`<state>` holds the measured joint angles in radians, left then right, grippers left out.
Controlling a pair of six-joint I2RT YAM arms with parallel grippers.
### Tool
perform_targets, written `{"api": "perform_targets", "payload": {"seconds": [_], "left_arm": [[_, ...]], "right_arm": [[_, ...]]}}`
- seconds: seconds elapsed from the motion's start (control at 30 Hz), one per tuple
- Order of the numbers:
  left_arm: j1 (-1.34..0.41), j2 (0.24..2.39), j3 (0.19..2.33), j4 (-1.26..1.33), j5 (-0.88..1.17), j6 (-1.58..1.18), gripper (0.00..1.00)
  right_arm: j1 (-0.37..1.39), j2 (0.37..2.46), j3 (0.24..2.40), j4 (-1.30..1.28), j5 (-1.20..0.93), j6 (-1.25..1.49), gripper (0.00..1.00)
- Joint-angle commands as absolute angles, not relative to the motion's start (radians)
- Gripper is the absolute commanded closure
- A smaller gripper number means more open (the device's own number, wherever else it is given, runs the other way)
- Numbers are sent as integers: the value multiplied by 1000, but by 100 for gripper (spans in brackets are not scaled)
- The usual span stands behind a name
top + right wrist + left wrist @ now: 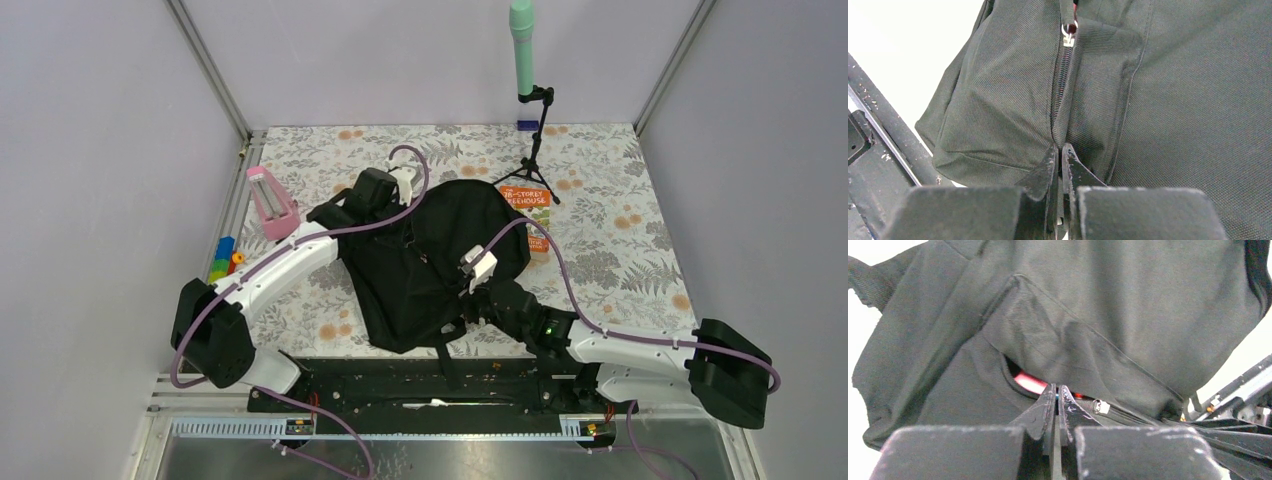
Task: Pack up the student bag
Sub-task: Zip the student bag at the center of the board.
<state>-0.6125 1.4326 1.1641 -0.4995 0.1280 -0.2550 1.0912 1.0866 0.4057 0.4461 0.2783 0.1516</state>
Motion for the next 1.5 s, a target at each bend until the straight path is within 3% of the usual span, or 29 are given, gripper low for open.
{"api": "perform_targets", "payload": {"seconds": [0.0,0.37,0.7,0.8,0.87,1.0,1.27,1.47], "left_arm": [[-565,1436,1234,-407,-26,-232,100],[-479,1459,1241,-374,-38,-246,100],[-452,1476,1220,-329,170,-229,100],[-452,1479,1211,-324,241,-222,100],[-453,1481,1211,-325,263,-221,100],[-453,1478,1210,-333,279,-222,100],[-456,1471,1211,-343,292,-227,100],[-456,1461,1213,-347,285,-227,100]], "right_arm": [[1110,1042,388,390,278,169,100],[1111,974,368,373,341,205,100],[1111,918,397,335,330,225,100],[1111,922,474,264,350,225,76],[1111,936,525,229,361,218,55],[1108,1017,677,104,373,175,33],[1023,1295,935,-76,238,153,24],[1011,1450,1024,-100,252,112,34]]}}
